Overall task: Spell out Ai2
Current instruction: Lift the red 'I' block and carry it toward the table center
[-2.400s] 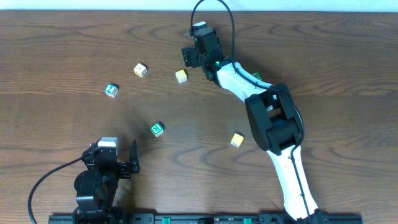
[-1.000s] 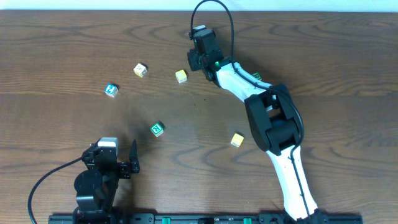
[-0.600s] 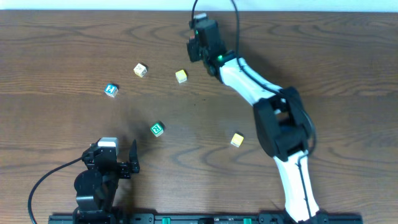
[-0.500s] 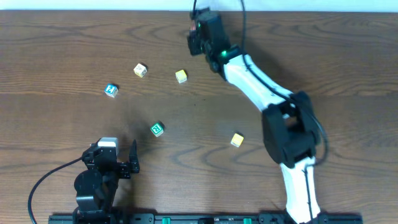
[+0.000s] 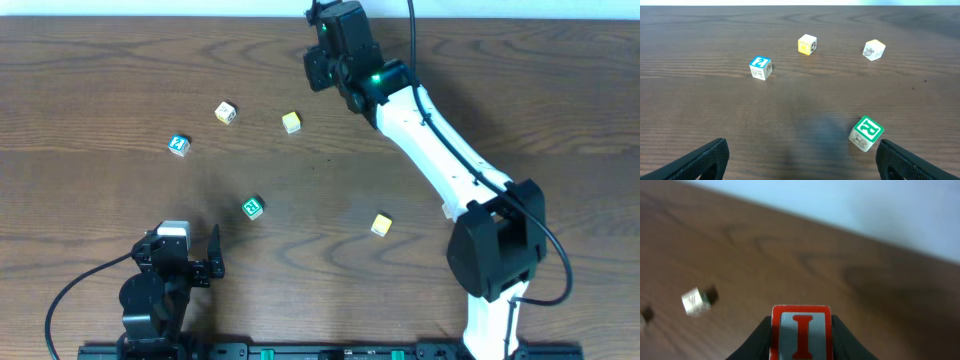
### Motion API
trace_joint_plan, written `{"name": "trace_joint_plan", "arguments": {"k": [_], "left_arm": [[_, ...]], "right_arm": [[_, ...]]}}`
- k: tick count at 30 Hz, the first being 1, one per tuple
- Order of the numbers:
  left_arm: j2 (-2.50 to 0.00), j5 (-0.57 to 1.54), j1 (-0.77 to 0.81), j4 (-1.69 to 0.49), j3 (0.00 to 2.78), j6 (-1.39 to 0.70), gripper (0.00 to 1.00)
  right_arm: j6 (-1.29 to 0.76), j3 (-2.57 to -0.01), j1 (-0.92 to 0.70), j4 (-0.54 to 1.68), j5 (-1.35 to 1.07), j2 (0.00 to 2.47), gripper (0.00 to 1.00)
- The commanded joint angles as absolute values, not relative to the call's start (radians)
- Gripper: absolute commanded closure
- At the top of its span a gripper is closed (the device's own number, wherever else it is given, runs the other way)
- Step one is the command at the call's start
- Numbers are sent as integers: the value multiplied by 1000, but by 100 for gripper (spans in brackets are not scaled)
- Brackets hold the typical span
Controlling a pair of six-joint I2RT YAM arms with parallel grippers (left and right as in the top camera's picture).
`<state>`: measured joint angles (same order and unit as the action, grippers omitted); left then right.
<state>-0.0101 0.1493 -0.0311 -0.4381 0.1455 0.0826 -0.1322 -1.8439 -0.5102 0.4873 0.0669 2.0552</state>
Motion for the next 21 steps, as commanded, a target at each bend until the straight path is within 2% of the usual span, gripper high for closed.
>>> {"name": "trace_joint_plan", "arguments": {"k": [1,7,10,14,17,21], "left_arm": [[-4,143,-35,-441,126,93,5],[-4,143,-35,-441,126,93,5],[-4,143,-35,-441,126,93,5],[-4,143,-35,-441,126,93,5],[-4,143,-35,-441,126,93,4],[-4,143,-35,-441,126,93,5]], "right_arm": [[-181,-1850,-517,518,63,1978,93],[-182,-1724,-572,492,160,1773,99],[-196,-1538,-617,424,169,1630,99],[-319,-1245,-654,348,170,1479,99],[-413,-1147,-664,404,168,1473,99],[-415,-1137,-669,425,196,1523,99]]}}
